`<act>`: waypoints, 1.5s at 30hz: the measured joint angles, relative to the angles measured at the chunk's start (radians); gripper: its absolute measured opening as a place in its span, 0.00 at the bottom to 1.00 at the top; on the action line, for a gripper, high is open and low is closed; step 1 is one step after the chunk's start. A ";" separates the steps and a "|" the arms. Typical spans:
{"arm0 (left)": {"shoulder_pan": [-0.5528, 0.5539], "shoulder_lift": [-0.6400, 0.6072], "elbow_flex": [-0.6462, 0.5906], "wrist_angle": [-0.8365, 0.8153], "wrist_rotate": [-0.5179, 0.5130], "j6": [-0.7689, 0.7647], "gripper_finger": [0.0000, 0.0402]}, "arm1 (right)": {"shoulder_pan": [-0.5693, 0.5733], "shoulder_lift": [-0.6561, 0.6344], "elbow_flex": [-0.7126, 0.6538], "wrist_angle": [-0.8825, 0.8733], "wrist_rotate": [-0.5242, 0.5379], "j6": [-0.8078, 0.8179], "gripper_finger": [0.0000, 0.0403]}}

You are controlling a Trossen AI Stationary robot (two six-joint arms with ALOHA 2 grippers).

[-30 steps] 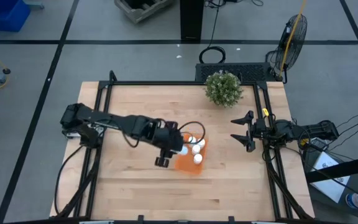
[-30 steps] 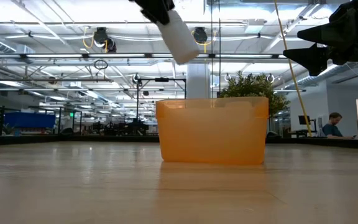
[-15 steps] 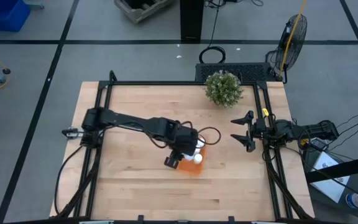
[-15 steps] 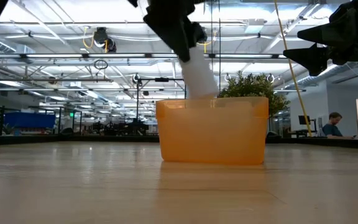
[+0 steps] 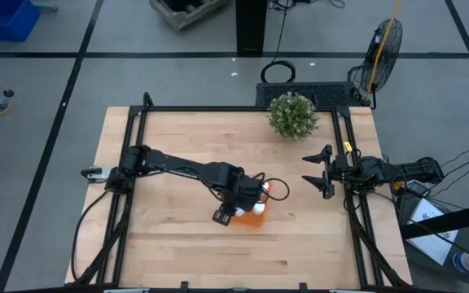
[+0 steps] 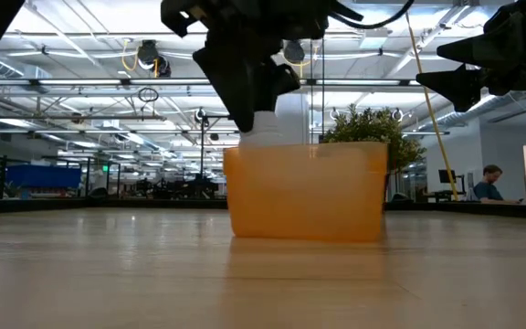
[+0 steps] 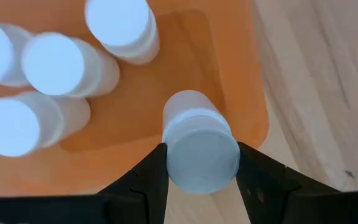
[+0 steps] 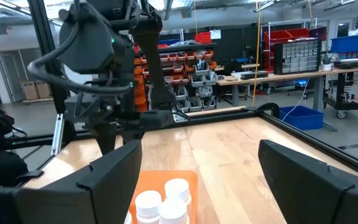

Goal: Pick and place pill bottles into a basket
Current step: Put the white pill bottle into the orange container, then return to Home Position

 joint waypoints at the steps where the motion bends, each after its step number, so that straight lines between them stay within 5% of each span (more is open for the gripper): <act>1: -0.002 0.006 0.000 -0.007 -0.001 0.000 0.40 | 0.000 0.000 0.000 0.000 0.000 0.000 0.78; 30: -0.036 0.073 0.000 0.025 -0.005 -0.058 0.40 | 0.000 0.005 0.000 0.005 0.000 0.000 0.78; 39: -0.048 0.051 -0.001 0.045 -0.006 -0.240 0.94 | 0.000 0.005 0.000 0.008 0.000 0.000 0.78; 45: -0.048 0.000 0.000 0.051 -0.010 -0.272 0.88 | 0.000 0.005 0.000 0.008 0.000 0.000 0.78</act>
